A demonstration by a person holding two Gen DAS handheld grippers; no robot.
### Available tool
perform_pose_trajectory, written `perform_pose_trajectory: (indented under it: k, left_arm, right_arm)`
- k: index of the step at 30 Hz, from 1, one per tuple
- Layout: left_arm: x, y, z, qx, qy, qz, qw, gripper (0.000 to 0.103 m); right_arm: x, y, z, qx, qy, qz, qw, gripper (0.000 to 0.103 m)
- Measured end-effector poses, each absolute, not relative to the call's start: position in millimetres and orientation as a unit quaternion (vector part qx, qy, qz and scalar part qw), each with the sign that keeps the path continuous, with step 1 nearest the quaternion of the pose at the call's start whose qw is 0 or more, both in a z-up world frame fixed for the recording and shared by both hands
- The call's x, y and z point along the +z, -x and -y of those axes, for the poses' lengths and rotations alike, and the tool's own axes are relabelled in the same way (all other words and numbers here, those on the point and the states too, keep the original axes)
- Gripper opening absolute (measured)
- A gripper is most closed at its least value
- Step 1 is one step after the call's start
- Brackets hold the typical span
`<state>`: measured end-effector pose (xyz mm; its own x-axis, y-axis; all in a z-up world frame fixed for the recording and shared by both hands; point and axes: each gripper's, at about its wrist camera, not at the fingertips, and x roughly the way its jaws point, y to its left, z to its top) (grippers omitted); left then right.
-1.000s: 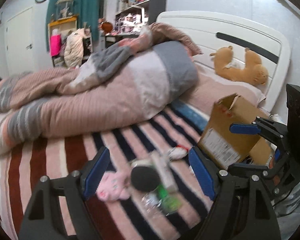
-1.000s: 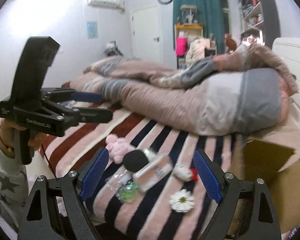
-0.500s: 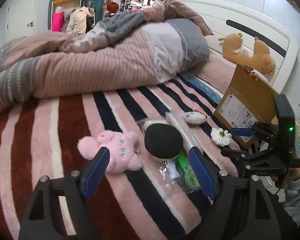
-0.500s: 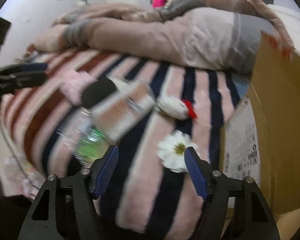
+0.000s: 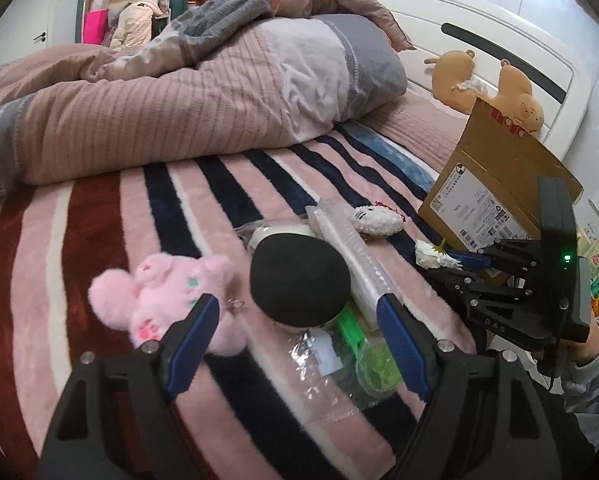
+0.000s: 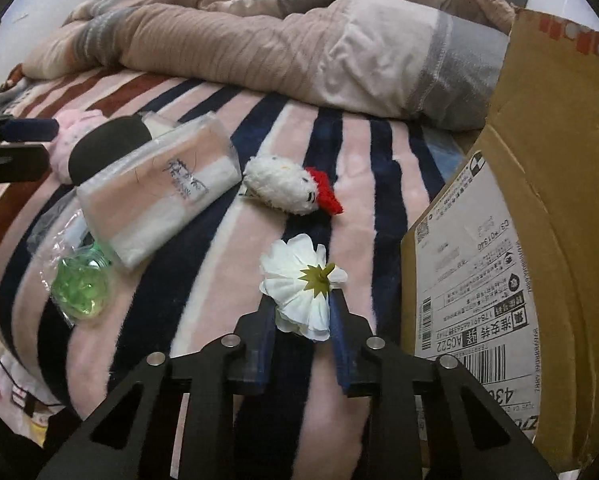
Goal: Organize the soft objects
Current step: 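Grasp the white daisy with the right gripper, then carry the white daisy into the box and open the right gripper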
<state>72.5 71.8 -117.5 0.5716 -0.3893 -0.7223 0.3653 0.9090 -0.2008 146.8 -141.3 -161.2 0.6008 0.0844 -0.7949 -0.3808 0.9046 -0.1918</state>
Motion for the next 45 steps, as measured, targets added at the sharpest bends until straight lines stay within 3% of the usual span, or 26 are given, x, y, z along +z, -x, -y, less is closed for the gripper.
perform_pose_trajectory:
  k: [8, 31, 33, 45]
  left_arm:
    - [-129, -88, -52, -0.221, 0.001, -0.423, 0.879, 0.074]
    - [-145, -98, -38, -0.207, -0.073, -0.422, 0.880, 0.074]
    - [-147, -100, -37, -0.199, -0.073, -0.427, 0.879, 0.062]
    - [-110, -82, -56, -0.177, -0.047, -0.404, 0.896, 0.060]
  right_arm:
    - [-139, -142, 141, 0.167, 0.148, -0.409, 0.885, 0.014]
    - [-135, -140, 138, 0.203, 0.128, -0.405, 0.882, 0.014]
    - [-135, -140, 137, 0.203, 0.128, -0.404, 0.883, 0.014]
    - [-106, -124, 133, 0.230, 0.114, -0.372, 0.892, 0.014]
